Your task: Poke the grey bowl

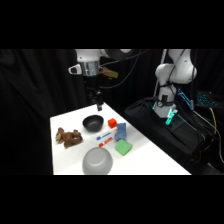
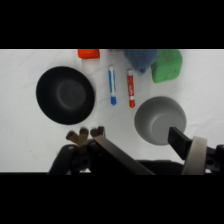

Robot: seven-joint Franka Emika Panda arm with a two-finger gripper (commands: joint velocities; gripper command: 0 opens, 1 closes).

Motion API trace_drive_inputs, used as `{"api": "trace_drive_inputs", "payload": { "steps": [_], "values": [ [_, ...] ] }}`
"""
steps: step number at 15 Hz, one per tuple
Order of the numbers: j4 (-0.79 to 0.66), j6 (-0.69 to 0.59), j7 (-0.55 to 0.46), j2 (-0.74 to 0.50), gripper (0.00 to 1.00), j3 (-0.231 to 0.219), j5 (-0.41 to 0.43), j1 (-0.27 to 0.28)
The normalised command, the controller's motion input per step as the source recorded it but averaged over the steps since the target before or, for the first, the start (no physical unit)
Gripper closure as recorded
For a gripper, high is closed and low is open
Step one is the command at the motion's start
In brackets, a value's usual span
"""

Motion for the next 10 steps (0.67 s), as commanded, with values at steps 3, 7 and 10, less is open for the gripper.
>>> {"api": "trace_drive_inputs", "payload": {
  "steps": [3, 7, 10],
  "values": [
    [0.01, 0.10, 0.06, 0.05, 0.00, 0.030, 0.000, -0.006],
    [0.10, 0.22, 0.06, 0.15, 0.00, 0.066, 0.094, 0.033],
    [0.23, 0.14, 0.02, 0.23, 0.00, 0.061, 0.103, 0.048]
  ]
}}
